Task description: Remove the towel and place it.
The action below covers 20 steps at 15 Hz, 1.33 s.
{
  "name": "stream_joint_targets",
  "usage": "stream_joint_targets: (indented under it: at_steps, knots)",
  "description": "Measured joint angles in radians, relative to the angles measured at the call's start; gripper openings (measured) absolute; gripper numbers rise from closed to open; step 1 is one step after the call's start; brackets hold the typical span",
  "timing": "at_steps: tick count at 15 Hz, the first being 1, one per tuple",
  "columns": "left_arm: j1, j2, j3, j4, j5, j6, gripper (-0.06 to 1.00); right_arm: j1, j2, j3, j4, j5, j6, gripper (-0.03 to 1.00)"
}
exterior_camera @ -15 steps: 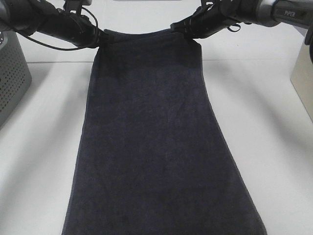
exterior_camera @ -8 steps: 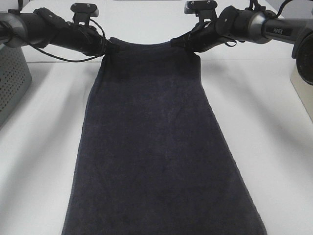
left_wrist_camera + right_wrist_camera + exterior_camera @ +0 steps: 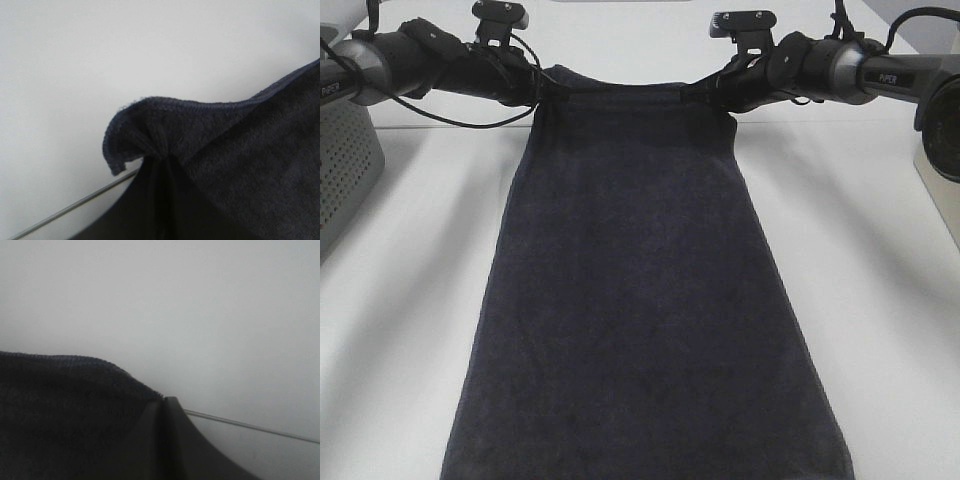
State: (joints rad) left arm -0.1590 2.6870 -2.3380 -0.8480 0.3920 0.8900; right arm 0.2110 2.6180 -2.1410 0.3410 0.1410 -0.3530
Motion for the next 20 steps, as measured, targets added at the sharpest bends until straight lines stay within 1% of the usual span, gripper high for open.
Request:
stream_joint_targets:
  at_steps: [2,3,4,6,7,8,9,10,11,12,13,14,16,17,18,20]
  knots:
    - [0.0,0.007,-0.002,0.0,0.0,0.003,0.01,-0.001,0.0,0.0,0.003,-0.002,0.0,0.02]
    - [0.0,0.012,-0.002,-0.002,0.0,0.006,0.01,-0.002,0.0,0.0,0.003,-0.001,0.0,0.04]
    - [0.0,0.018,-0.004,-0.008,-0.001,0.006,0.01,-0.003,0.0,0.0,0.006,-0.001,0.0,0.08]
    - [0.0,0.032,-0.005,-0.018,-0.005,0.006,0.02,-0.005,0.001,0.0,0.02,-0.004,0.0,0.21]
    - [0.0,0.041,-0.007,-0.023,-0.021,0.006,0.07,-0.007,0.006,0.0,0.024,-0.015,0.0,0.32]
    - [-0.001,0.048,-0.007,-0.029,-0.042,0.006,0.18,-0.007,0.015,0.0,0.025,-0.023,0.0,0.43]
    - [-0.002,0.053,-0.007,-0.033,-0.07,0.006,0.35,-0.007,0.026,0.0,0.025,-0.021,0.0,0.52]
    - [-0.004,0.056,-0.007,-0.036,-0.107,0.006,0.54,-0.007,0.034,0.0,0.025,-0.013,0.0,0.57]
    - [-0.006,0.057,-0.007,-0.039,-0.143,0.006,0.72,-0.007,0.037,0.0,0.025,0.005,0.0,0.6]
    - [-0.009,0.057,-0.007,-0.038,-0.164,0.006,0.83,-0.007,0.037,0.0,0.025,0.017,0.0,0.61]
    - [-0.009,0.056,-0.007,-0.041,-0.167,0.006,0.88,-0.007,0.037,0.0,0.025,0.03,0.0,0.62]
    - [-0.009,0.055,-0.007,-0.042,-0.163,0.006,0.9,-0.007,0.037,0.0,0.025,0.03,0.0,0.62]
    - [-0.009,0.03,-0.007,-0.043,-0.061,0.006,0.9,-0.007,0.037,0.0,0.033,-0.064,0.004,0.61]
    - [-0.009,0.025,-0.007,-0.043,-0.043,0.006,0.9,-0.007,0.039,0.0,0.036,-0.086,0.005,0.6]
    - [-0.009,0.017,-0.007,-0.044,0.001,0.006,0.91,-0.007,0.046,0.0,0.045,-0.122,0.008,0.59]
    - [-0.01,0.01,-0.007,-0.044,0.047,0.006,0.91,-0.007,0.079,-0.026,0.051,-0.141,0.008,0.58]
